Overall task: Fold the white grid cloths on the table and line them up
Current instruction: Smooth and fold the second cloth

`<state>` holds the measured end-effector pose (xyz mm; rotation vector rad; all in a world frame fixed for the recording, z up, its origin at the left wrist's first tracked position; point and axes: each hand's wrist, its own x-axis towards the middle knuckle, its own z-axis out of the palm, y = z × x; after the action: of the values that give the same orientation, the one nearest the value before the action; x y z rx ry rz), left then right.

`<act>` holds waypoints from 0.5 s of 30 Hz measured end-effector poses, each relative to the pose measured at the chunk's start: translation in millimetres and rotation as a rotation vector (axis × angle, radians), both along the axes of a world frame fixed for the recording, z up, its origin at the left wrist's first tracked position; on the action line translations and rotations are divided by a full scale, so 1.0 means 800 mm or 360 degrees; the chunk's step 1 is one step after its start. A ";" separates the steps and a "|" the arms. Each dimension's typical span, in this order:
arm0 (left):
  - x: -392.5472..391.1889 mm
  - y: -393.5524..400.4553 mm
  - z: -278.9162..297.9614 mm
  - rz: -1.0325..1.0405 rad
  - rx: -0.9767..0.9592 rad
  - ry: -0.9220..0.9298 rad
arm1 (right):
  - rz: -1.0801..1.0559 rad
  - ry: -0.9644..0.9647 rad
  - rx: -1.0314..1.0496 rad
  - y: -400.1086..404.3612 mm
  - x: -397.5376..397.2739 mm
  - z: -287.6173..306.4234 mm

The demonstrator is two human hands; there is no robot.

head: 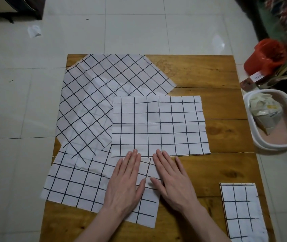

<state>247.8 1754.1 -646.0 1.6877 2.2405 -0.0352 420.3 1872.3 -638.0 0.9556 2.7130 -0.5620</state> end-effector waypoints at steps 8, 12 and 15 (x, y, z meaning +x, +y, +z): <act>-0.010 -0.012 -0.001 0.0099 0.0037 0.0030 | -0.0084 0.0003 0.0013 0.011 0.029 0.001; -0.008 -0.012 -0.002 0.0120 0.0070 0.0018 | -0.0174 -0.0005 0.0034 0.018 0.045 -0.001; -0.007 -0.012 -0.003 0.0131 0.0070 0.0014 | -0.0252 -0.0027 0.0046 0.023 0.060 -0.002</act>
<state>241.8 1744.4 -648.4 1.6183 2.3316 0.0264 468.5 1890.8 -639.9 1.1850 2.6528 -0.5411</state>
